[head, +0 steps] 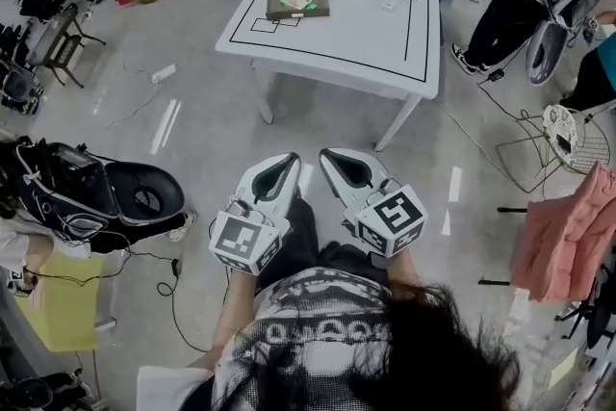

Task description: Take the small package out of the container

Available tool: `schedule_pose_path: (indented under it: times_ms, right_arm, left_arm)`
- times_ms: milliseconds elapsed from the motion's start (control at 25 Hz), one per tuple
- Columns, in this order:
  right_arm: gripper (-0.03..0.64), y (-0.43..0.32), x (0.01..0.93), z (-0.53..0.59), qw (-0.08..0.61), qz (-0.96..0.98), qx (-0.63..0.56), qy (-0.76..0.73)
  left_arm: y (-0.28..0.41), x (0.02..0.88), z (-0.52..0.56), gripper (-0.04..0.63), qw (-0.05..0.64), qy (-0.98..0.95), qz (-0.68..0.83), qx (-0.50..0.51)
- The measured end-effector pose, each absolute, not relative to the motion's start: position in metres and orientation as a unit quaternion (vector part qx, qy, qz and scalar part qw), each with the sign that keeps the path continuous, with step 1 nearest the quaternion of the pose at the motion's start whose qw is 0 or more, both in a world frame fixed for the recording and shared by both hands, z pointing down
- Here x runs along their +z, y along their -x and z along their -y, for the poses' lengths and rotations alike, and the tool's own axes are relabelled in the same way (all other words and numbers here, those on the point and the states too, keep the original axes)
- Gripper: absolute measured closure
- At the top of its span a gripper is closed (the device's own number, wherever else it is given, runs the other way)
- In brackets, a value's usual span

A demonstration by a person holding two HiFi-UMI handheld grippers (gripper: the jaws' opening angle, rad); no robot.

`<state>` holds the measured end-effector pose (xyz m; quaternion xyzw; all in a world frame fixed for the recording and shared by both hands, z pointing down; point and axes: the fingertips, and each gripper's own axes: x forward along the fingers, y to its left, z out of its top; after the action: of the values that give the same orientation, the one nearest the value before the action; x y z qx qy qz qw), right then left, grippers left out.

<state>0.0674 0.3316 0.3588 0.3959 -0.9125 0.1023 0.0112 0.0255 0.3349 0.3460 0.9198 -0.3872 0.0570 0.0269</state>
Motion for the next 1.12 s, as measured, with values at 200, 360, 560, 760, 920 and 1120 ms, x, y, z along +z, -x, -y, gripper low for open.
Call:
schedule_pose_path:
  times_ms: [200, 360, 560, 760, 920, 1120]
  right_arm:
    - [0.618, -0.066, 0.367, -0.286, 0.024, 0.908, 0.108, -0.405]
    - [0.618, -0.056, 0.371, -0.236, 0.033, 0.903, 0.112, -0.413]
    - [0.618, -0.032, 0.374, -0.171, 0.043, 0.898, 0.119, -0.421]
    - [0.618, -0.003, 0.370, -0.113, 0.046, 0.894, 0.117, -0.429]
    - [0.618, 0.018, 0.371, -0.077, 0.046, 0.890, 0.118, -0.437]
    - [0.618, 0.043, 0.373, -0.036, 0.049, 0.884, 0.122, -0.448]
  left_arm:
    - [-0.019, 0.351, -0.283, 0.595, 0.033, -0.923, 0.380, 0.051]
    - [-0.006, 0.355, -0.230, 0.595, 0.039, -0.924, 0.376, 0.051]
    - [0.021, 0.354, -0.165, 0.595, 0.047, -0.928, 0.365, 0.052]
    - [0.052, 0.349, -0.113, 0.595, 0.047, -0.931, 0.357, 0.050]
    - [0.078, 0.350, -0.080, 0.595, 0.047, -0.933, 0.354, 0.048]
    - [0.108, 0.355, -0.040, 0.595, 0.053, -0.936, 0.344, 0.051]
